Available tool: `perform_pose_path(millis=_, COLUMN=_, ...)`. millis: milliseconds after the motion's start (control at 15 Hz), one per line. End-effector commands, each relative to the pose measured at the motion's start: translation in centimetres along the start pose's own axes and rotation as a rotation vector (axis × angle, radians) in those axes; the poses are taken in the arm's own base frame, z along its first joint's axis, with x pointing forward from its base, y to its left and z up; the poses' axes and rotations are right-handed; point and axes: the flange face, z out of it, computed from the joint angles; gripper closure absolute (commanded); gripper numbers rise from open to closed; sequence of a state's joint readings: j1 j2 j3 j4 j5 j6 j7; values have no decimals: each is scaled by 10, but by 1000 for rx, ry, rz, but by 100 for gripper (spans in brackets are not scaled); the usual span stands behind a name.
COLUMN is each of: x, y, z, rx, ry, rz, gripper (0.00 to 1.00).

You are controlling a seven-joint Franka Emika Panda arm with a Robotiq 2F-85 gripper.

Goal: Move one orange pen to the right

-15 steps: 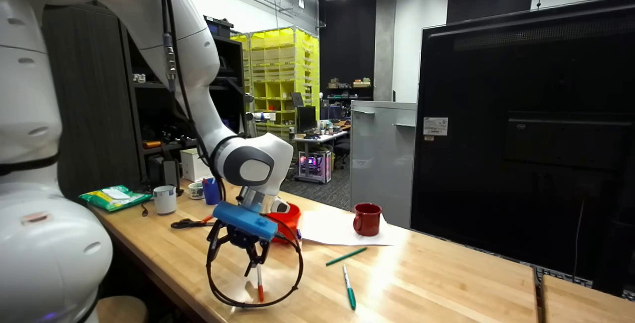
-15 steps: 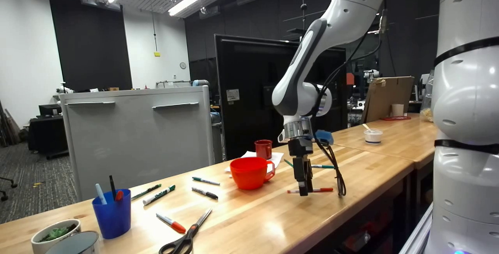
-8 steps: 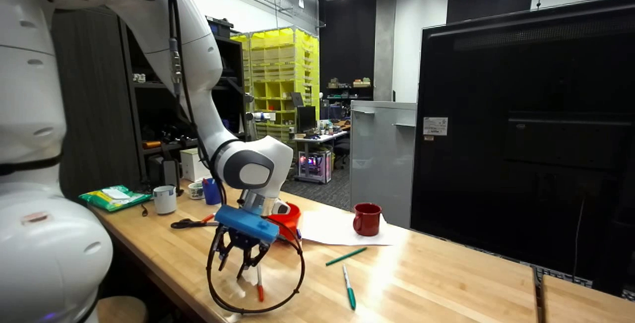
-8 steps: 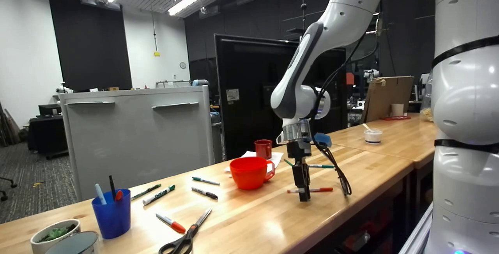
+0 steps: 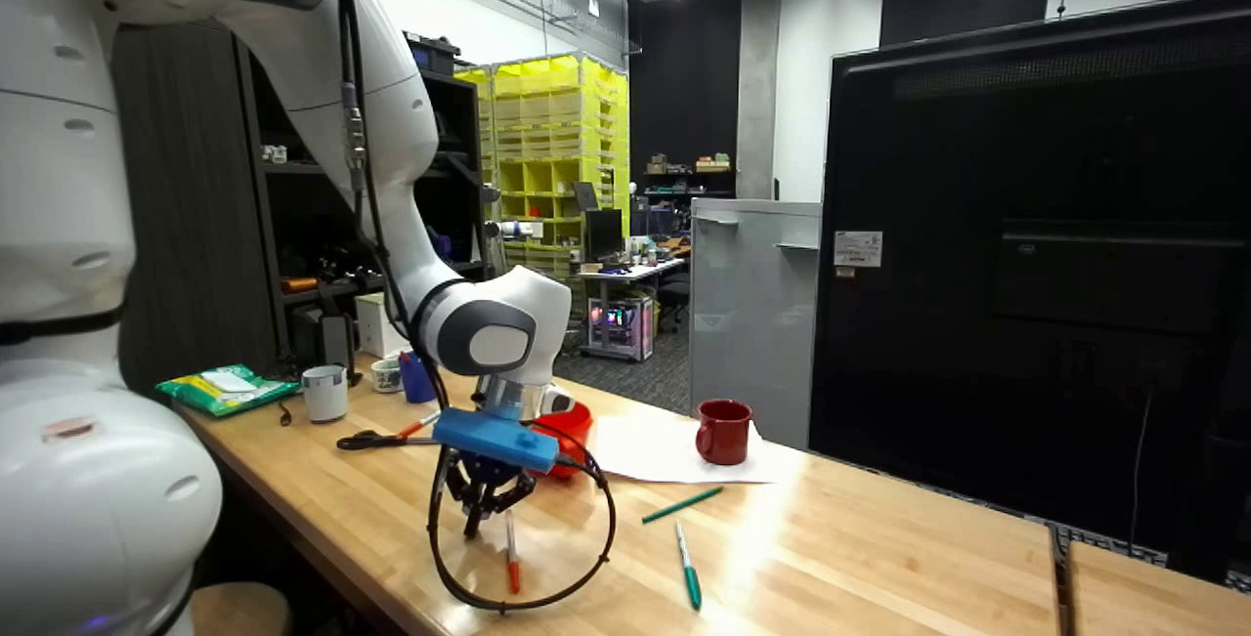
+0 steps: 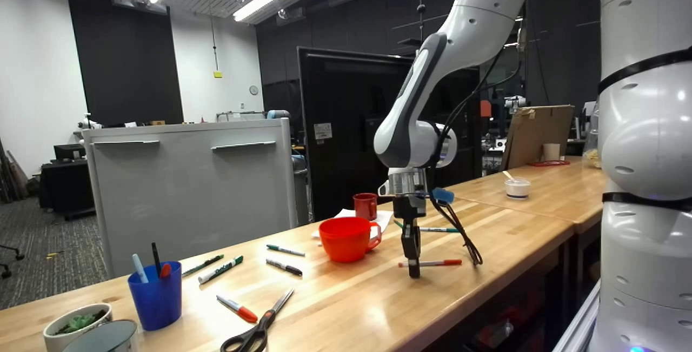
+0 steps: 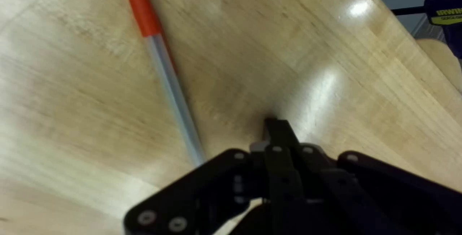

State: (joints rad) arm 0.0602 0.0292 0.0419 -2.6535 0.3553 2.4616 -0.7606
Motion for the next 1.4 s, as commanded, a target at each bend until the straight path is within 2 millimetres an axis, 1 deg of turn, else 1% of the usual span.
perform_pose_path(millis=0, x=8, y=7, z=14, rx=-57, ry=16, rz=-26, gripper=100)
perform_pose_path(millis=400, x=18, y=21, z=12, rx=-129, ry=70, rz=-42, gripper=100)
perform_pose_path(millis=800, x=23, y=33, z=9, rx=-166, ry=105, rz=-25, gripper=100)
perform_pose_path(millis=1333, x=20, y=52, z=2, rx=-214, ry=118, rz=33, gripper=100)
